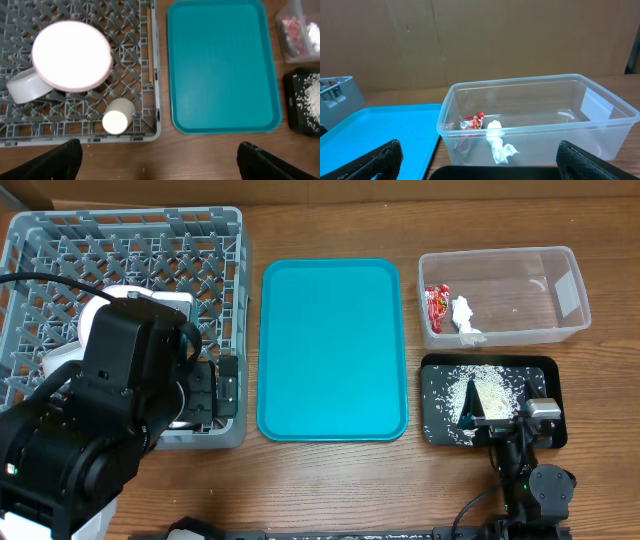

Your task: Sort waste into correct bins and load items into the dishwasher

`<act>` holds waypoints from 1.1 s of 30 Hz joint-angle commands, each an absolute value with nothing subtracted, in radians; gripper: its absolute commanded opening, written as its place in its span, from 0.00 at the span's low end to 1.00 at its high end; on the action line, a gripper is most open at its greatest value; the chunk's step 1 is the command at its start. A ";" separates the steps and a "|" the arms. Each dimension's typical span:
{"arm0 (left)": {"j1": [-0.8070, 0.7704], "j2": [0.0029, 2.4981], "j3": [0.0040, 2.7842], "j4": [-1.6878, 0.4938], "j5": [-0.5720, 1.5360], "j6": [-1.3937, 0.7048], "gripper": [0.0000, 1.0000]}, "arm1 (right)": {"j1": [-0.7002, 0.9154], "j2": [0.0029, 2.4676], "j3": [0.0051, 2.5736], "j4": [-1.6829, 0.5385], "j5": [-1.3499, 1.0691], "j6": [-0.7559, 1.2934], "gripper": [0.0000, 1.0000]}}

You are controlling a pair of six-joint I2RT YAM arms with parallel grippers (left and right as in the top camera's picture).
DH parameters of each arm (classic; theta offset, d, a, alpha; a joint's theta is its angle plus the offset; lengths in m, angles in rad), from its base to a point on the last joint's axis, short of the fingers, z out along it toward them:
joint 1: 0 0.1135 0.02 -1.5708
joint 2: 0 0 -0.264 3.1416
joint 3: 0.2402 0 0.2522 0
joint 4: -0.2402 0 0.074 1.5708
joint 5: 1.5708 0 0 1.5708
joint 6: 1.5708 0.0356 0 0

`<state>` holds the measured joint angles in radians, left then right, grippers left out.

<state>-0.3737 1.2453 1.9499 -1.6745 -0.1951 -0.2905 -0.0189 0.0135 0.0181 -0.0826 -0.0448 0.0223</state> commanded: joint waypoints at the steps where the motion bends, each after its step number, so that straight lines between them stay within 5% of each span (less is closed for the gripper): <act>1: -0.382 1.234 1.947 -1.604 -0.207 -0.307 1.00 | -0.022 0.003 0.008 -0.079 -0.046 0.018 1.00; 8: -0.366 1.072 1.730 -1.129 -0.226 -0.131 1.00 | -0.022 0.003 0.008 -0.079 -0.046 0.018 1.00; 20: -0.133 0.540 0.920 -0.438 0.013 -0.126 1.00 | -0.022 0.003 0.008 -0.079 -0.046 0.018 1.00; 33: -0.120 0.050 0.338 -0.309 0.026 -0.126 1.00 | -0.022 0.003 0.008 -0.079 -0.046 0.018 1.00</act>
<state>-0.1280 0.1421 0.4366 -0.3161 0.0132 -0.1459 -0.0189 0.0139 0.0181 -0.0837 -0.0452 0.0223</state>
